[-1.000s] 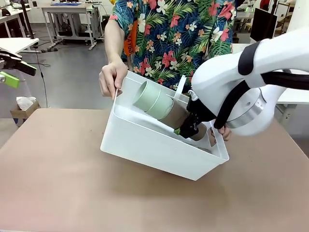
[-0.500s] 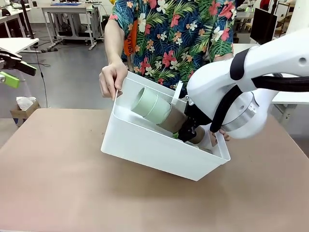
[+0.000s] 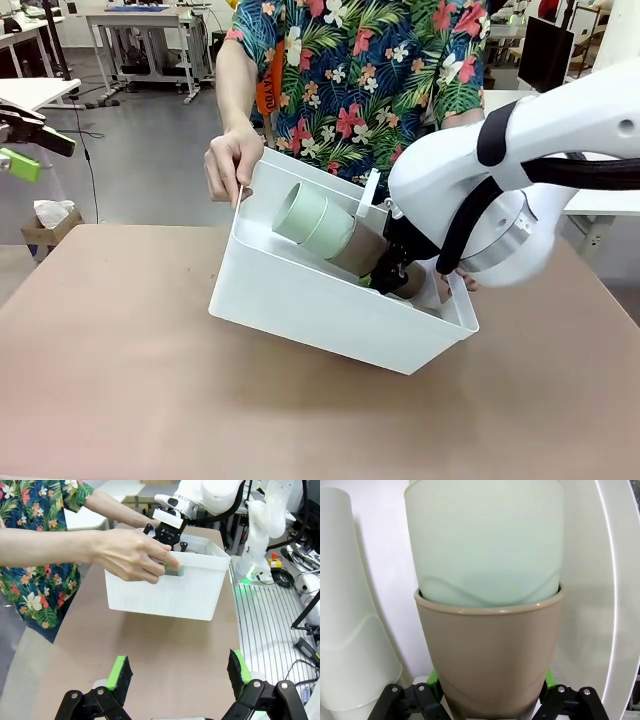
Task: Stack the cups and store them in the basket.
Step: Place the stack of Reusable plastic cups into the Pantry Basket.
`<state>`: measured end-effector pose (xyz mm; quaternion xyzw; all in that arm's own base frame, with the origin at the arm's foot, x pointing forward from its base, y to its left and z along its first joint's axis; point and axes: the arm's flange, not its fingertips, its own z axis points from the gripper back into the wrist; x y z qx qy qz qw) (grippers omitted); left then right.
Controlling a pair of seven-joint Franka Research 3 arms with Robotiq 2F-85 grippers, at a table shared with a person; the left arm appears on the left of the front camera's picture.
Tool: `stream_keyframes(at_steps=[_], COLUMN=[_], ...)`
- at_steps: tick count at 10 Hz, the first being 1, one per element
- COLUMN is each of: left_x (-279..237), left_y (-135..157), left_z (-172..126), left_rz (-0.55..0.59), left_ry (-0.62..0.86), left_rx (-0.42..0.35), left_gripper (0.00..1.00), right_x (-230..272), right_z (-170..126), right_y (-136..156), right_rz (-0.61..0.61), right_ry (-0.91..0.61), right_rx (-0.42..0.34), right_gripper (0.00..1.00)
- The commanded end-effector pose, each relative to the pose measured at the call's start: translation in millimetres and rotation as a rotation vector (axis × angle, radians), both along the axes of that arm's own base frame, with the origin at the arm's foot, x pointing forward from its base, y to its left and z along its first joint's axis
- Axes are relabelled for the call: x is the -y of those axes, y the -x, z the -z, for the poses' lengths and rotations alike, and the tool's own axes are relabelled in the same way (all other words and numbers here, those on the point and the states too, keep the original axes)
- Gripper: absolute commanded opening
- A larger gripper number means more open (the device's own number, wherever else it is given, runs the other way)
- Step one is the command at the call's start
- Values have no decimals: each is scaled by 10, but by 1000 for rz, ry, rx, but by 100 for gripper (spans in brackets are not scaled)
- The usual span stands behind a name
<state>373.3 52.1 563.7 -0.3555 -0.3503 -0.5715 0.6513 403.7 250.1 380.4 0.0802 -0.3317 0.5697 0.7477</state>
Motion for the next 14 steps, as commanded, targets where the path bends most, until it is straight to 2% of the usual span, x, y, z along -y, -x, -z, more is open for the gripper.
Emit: stream_keyframes(at_steps=[1, 5, 9, 14], left_x=[18, 18, 18, 18], left_y=[12, 12, 12, 12], left_z=[-30, -30, -30, -30], left_rz=[-3, -3, -3, -3], left_ry=[12, 12, 12, 12], left_rx=[-8, -8, -8, -8], left_gripper=[100, 100, 100, 100], right_x=[-14, -2, -220, -267], right_z=[-17, 4, 116, 201], right_y=[4, 1, -223, -235], right_rz=[0, 0, 10, -24], right_ry=[-1, 0, 58, 72], right_rx=[4, -1, -15, -34], right_gripper=[85, 85, 85, 85])
